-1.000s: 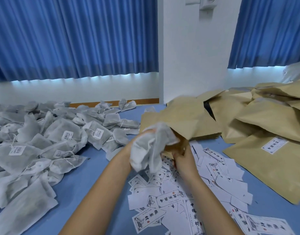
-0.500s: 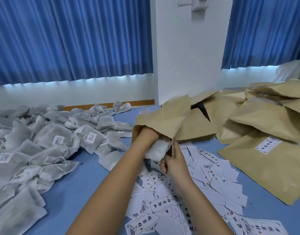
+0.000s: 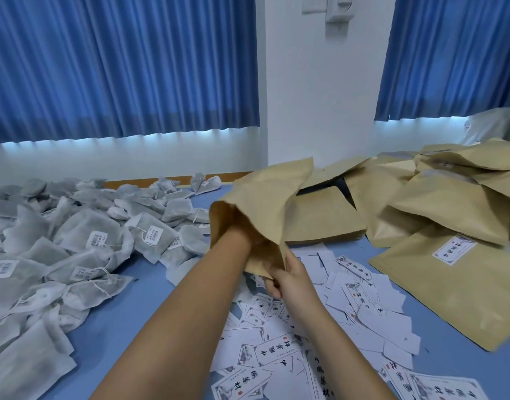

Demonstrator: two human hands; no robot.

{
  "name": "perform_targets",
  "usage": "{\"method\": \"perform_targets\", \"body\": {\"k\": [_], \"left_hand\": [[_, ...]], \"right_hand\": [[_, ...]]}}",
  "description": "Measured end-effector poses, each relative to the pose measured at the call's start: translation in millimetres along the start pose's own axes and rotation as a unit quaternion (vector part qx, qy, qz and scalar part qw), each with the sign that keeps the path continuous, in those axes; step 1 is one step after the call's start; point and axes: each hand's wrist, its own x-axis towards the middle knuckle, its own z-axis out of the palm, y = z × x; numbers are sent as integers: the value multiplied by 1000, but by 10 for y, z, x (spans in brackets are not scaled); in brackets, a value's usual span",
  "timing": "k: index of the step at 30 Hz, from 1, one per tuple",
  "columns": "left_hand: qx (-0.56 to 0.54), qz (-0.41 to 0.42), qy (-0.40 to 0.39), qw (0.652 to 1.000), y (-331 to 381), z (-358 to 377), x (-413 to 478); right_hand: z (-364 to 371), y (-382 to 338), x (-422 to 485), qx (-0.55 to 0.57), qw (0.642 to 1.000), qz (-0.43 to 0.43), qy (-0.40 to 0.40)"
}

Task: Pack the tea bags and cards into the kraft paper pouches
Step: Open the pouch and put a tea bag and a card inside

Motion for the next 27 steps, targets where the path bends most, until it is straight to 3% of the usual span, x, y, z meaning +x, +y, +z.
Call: {"method": "perform_targets", "body": {"k": [3, 5, 9, 12, 13, 14, 15, 16, 17, 18, 19, 20, 21, 23, 24, 27], "left_hand": [[58, -73, -25, 995, -97, 67, 65], [15, -89, -41, 995, -107, 79, 90], [-66, 35, -5, 997, 170, 125, -39], [16, 172, 28, 985, 255, 228, -253], [24, 230, 115, 966, 178, 242, -319], [16, 322, 212, 922, 91, 253, -415], [6, 407, 326, 853, -45, 339, -485], [-28, 431, 414, 801, -180, 421, -574], [-54, 389, 479, 785, -290, 507, -581], [-63, 274, 507, 815, -379, 590, -574], [-64, 112, 464, 877, -449, 682, -546], [-54, -35, 351, 934, -525, 762, -491], [-44, -128, 240, 961, -604, 824, -445], [-51, -195, 91, 975, -759, 891, -359], [-70, -197, 60, 976, -823, 903, -325], [-90, -133, 73, 984, -901, 904, -241]], "right_hand": [[91, 7, -32, 11, 999, -8, -36], [93, 30, -29, 21, 999, -1, -27], [-94, 7, 51, 112, 986, 48, 114], [-251, 35, 126, 147, 970, 73, 178], [-268, 55, 149, 155, 966, 82, 189], [-278, 84, 175, 168, 962, 89, 198], [-278, 100, 190, 183, 957, 89, 206], [-277, 108, 210, 199, 953, 85, 212], [-272, 115, 222, 210, 951, 81, 213], [-264, 117, 230, 206, 952, 82, 209], [-255, 113, 222, 191, 956, 85, 204], [-245, 115, 215, 180, 960, 85, 199], [-234, 106, 202, 176, 961, 81, 197], [-227, 91, 185, 183, 961, 71, 196], [-228, 80, 176, 180, 962, 67, 195], [-245, 80, 176, 175, 963, 62, 197]]}}
